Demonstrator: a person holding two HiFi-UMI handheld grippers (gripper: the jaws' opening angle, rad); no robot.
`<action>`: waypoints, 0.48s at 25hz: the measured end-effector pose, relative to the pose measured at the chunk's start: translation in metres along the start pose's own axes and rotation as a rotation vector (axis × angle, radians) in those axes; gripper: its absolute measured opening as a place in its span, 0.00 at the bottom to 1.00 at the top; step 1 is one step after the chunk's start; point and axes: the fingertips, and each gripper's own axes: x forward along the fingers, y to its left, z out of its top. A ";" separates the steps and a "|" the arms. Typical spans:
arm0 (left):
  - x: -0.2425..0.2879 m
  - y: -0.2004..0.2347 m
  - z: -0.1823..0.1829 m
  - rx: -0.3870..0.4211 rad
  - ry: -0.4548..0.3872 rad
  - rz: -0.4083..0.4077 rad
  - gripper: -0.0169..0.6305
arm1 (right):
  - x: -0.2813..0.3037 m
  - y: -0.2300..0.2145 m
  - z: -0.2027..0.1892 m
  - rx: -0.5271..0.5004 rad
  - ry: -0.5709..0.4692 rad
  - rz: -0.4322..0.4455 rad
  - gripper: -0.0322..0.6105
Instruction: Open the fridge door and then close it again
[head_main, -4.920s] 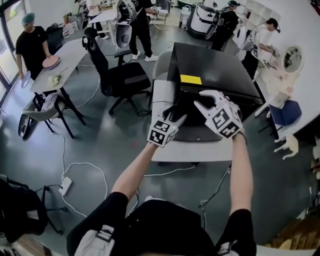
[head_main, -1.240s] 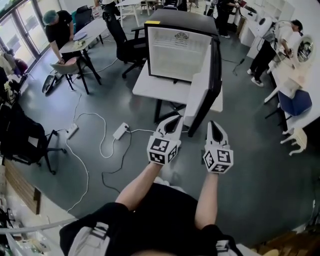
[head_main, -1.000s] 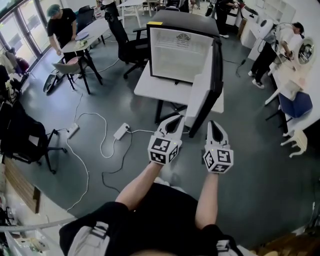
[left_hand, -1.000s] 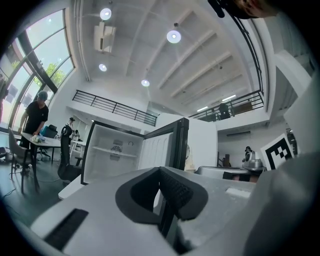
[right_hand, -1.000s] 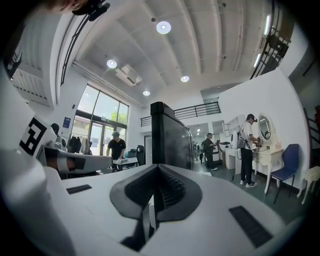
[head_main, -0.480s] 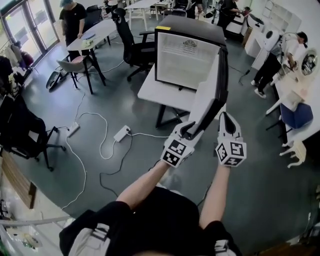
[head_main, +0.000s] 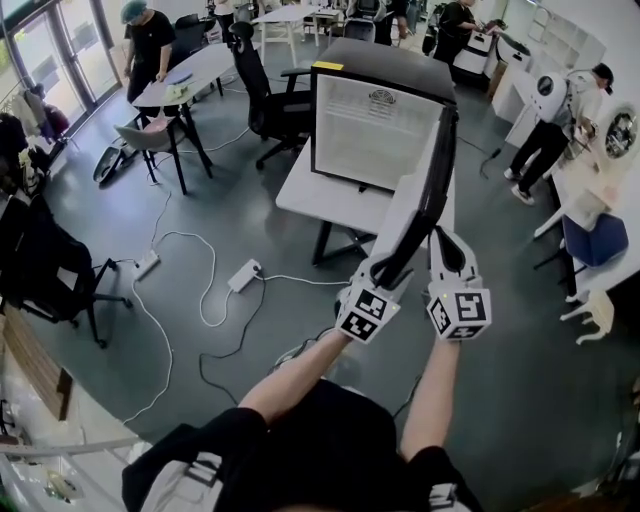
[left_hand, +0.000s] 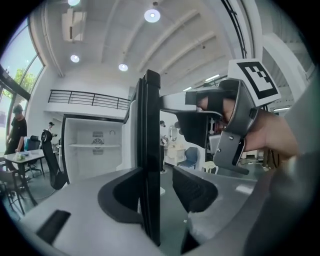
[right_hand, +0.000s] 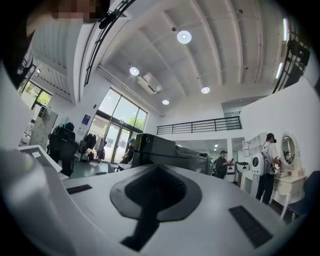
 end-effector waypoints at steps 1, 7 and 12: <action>-0.001 0.006 -0.001 -0.002 0.002 0.011 0.29 | 0.004 0.004 -0.001 0.003 -0.003 0.013 0.04; -0.013 0.065 -0.001 -0.054 -0.031 0.066 0.29 | 0.050 0.037 -0.003 -0.013 -0.019 0.101 0.04; -0.027 0.131 -0.001 -0.155 -0.115 0.075 0.28 | 0.099 0.072 -0.004 -0.025 -0.051 0.179 0.04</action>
